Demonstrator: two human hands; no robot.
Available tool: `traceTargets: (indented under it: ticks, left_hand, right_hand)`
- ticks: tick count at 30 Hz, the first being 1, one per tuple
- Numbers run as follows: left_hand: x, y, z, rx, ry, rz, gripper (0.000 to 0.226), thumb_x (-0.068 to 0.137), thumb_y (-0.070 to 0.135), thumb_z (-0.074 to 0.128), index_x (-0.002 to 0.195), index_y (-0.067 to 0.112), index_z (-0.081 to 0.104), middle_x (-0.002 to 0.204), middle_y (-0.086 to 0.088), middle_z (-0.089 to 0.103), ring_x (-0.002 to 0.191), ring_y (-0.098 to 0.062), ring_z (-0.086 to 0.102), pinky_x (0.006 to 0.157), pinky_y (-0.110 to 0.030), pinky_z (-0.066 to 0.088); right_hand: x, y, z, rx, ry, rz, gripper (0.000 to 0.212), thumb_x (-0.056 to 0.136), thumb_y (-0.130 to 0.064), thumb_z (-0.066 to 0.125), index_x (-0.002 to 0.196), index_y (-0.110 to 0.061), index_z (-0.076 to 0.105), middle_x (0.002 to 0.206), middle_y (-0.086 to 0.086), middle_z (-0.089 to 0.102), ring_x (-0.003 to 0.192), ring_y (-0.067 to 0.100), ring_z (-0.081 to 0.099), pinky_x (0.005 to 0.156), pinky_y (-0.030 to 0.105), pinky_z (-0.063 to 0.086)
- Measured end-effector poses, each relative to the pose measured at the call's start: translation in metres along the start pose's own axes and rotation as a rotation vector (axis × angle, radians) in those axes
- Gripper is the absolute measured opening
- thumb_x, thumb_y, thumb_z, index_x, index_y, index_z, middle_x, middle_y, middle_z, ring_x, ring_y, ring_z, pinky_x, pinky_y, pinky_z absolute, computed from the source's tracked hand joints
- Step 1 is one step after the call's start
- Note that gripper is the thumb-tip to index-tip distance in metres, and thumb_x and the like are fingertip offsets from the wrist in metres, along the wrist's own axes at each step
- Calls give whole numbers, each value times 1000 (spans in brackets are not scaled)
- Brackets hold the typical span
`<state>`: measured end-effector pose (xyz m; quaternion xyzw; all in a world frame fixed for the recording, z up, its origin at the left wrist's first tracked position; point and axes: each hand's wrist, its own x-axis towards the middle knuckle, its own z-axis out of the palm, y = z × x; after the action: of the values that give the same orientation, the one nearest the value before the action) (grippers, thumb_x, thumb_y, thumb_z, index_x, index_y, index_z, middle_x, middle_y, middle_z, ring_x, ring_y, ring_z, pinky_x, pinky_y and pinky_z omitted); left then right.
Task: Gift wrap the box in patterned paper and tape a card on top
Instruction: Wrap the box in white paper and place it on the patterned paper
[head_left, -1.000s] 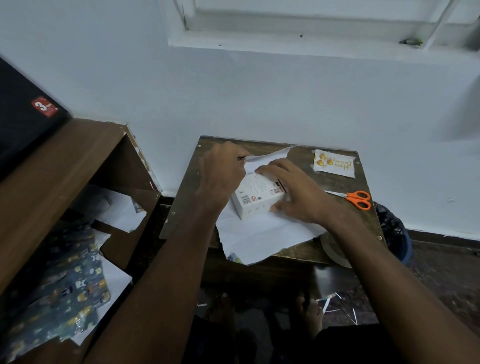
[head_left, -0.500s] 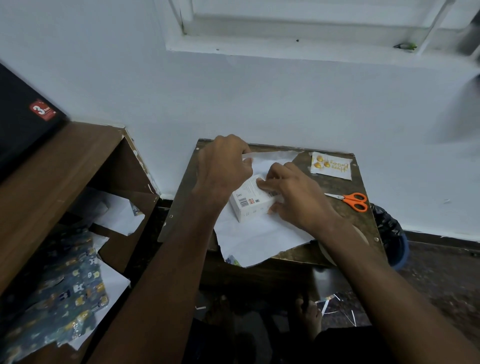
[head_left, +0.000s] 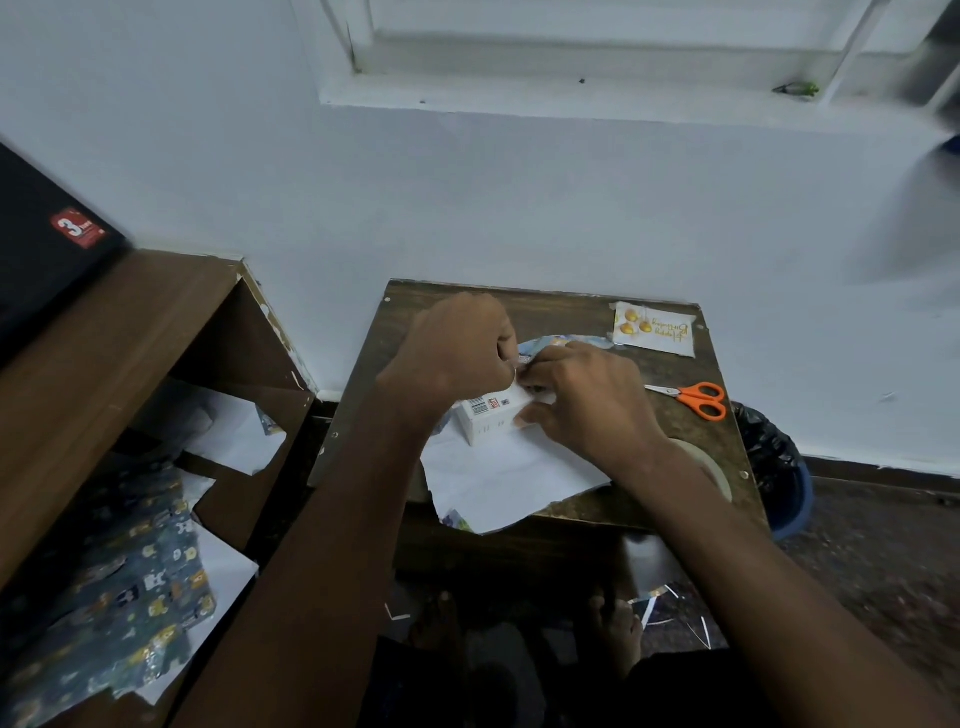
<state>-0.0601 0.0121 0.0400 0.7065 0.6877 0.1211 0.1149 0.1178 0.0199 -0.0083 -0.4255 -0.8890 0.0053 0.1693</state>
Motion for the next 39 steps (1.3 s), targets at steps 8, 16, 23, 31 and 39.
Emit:
traceTargets:
  ticks: [8, 16, 23, 31, 39]
  left_hand:
    - [-1, -7, 4, -145, -92, 25, 14, 67, 31, 89, 75, 30, 77, 66, 25, 67, 68, 3, 63, 66, -24, 46]
    - [3, -16, 8, -254, -217, 55, 29, 62, 41, 98, 78, 32, 75, 74, 18, 72, 73, -4, 68, 76, -29, 56]
    - [6, -17, 13, -250, -178, 52, 14, 78, 28, 88, 71, 32, 77, 62, 26, 67, 60, 5, 59, 65, -20, 45]
    - [5, -23, 20, -246, -142, 124, 45, 63, 41, 99, 98, 29, 73, 103, 11, 54, 97, -12, 49, 84, -31, 46]
    - [7, -20, 31, -220, -85, 72, 40, 59, 38, 93, 80, 45, 60, 106, 4, 66, 108, -16, 47, 83, -34, 49]
  right_hand:
    - [-10, 12, -8, 35, 74, 47, 19, 75, -35, 91, 87, -26, 79, 87, -5, 78, 79, 27, 74, 60, 33, 51]
    - [-8, 17, -6, -12, 83, -60, 62, 61, -30, 99, 112, -19, 66, 113, 2, 64, 97, 25, 58, 76, 36, 43]
    - [-8, 28, -3, 180, -10, 6, 43, 74, -15, 92, 116, -16, 80, 132, 1, 73, 125, 23, 66, 94, 45, 58]
    - [-8, 25, -2, 166, 25, 41, 26, 72, -8, 90, 96, -14, 82, 119, 4, 78, 111, 27, 72, 80, 46, 61]
    - [-11, 17, -5, 123, 109, -94, 37, 67, -26, 98, 96, -15, 78, 113, 3, 71, 103, 30, 65, 83, 42, 52]
